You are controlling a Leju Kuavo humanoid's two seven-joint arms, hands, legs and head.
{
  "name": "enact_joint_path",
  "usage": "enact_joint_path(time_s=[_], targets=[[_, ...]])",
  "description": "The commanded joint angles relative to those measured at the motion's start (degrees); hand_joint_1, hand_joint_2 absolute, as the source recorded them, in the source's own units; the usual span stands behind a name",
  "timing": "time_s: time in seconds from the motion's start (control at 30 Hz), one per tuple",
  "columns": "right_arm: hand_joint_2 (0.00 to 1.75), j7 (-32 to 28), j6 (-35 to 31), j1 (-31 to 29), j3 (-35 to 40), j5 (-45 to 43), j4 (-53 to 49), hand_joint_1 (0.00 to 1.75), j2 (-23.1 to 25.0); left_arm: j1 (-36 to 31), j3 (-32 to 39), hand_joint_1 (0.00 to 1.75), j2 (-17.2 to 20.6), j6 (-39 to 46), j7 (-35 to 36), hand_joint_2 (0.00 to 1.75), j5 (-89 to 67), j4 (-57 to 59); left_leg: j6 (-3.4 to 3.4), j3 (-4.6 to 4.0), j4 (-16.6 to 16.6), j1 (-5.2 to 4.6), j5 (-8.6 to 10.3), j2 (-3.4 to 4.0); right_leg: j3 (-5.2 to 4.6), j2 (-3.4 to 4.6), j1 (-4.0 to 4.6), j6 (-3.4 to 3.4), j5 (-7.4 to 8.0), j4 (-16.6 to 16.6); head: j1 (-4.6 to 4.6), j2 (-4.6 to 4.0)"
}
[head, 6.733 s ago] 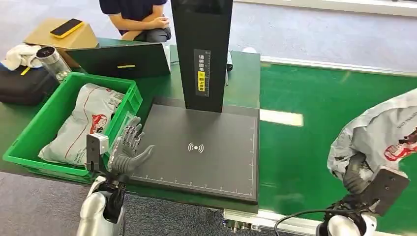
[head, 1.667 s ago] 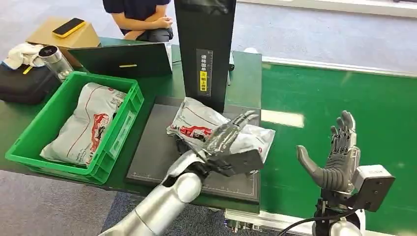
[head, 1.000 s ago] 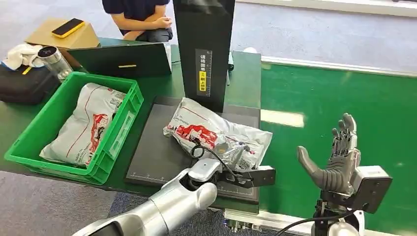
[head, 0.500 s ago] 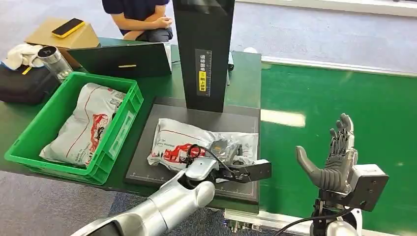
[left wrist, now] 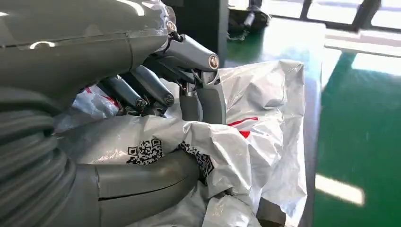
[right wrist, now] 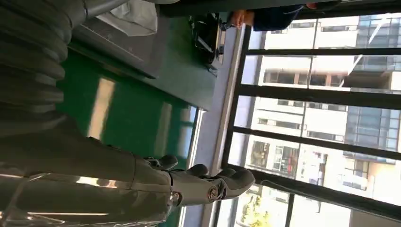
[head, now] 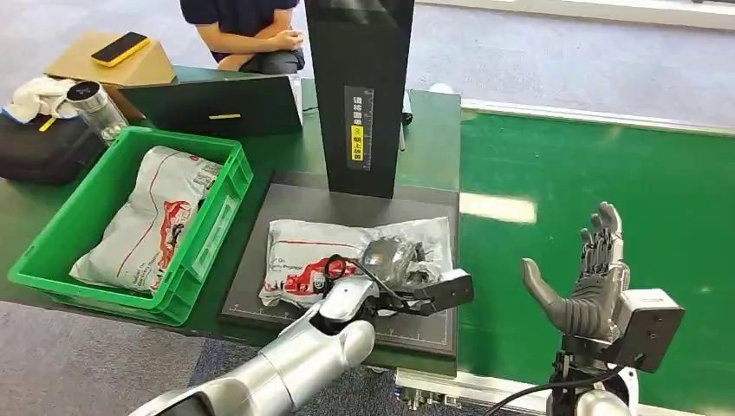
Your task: Moved the parcel from conveyor to table for the left to box.
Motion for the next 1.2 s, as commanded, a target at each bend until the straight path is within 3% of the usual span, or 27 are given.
enact_joint_path(time_s=[0.03,0.2,0.33,0.6,0.73,0.87,1.2], targets=[[1.75,0.2,0.4,-0.9,-1.6,-1.5,1.7,0.0,0.0,-0.6,10.3,1.75,5.8,14.2,-3.0,1.75,-1.2,-3.4,-0.14,0.09,-0.1,0.03,0.01,0.13,0.03,0.1,0.02,-0.03,0.04,-0.1,0.0,-0.02],[1.75,-0.3,-0.5,-0.5,-1.4,-2.4,2.2,0.0,0.0,-1.2,14.6,1.75,11.3,22.2,-1.3,1.75,-8.5,-7.6,-0.15,0.09,-0.1,0.04,0.01,0.15,0.03,0.12,0.04,-0.03,0.04,-0.1,0.0,-0.02],[1.75,-0.5,-1.4,-0.1,-2.3,-3.1,1.9,0.0,-0.1,-0.6,20.7,1.75,16.1,23.6,-3.4,1.75,-15.9,-14.2,-0.2,0.09,-0.1,0.07,0.02,0.17,0.02,0.13,0.06,-0.05,0.04,0.0,0.0,-0.02],[1.75,-0.8,-2.4,4.1,-3.5,-5.3,-1.3,0.0,-0.7,4.5,36.4,1.75,25.7,27.3,-0.9,1.75,-25.1,-39.0,-0.19,-0.01,0.0,0.09,-0.01,0.12,-0.06,0.08,0.07,-0.04,-0.02,0.0,-0.02,0.0],[1.75,-0.9,-2.8,4.0,-3.1,-5.6,-1.1,0.0,-0.7,5.3,39.3,1.75,26.6,26.1,-1.2,1.75,-25.3,-41.4,-0.21,0.03,-0.1,0.11,-0.04,0.39,-0.08,0.35,0.09,-0.09,-0.02,0.1,0.0,-0.02],[1.75,-0.9,-3.5,5.0,-3.4,-5.6,-1.3,0.0,-0.7,6.1,44.8,1.75,28.3,28.3,-2.2,1.75,-26.3,-47.0,-0.25,0.11,-0.1,0.15,-0.02,0.29,0.02,0.24,0.11,-0.08,-0.03,0.0,0.0,-0.02],[1.75,-1.1,-4.1,5.2,-3.9,-5.5,-1.9,0.0,0.8,6.9,50.4,1.75,29.0,29.2,-1.5,1.75,-27.9,-55.2,-0.2,0.03,-0.1,0.14,0.01,0.13,0.02,0.1,0.1,-0.07,-0.05,0.0,0.0,-0.02]])
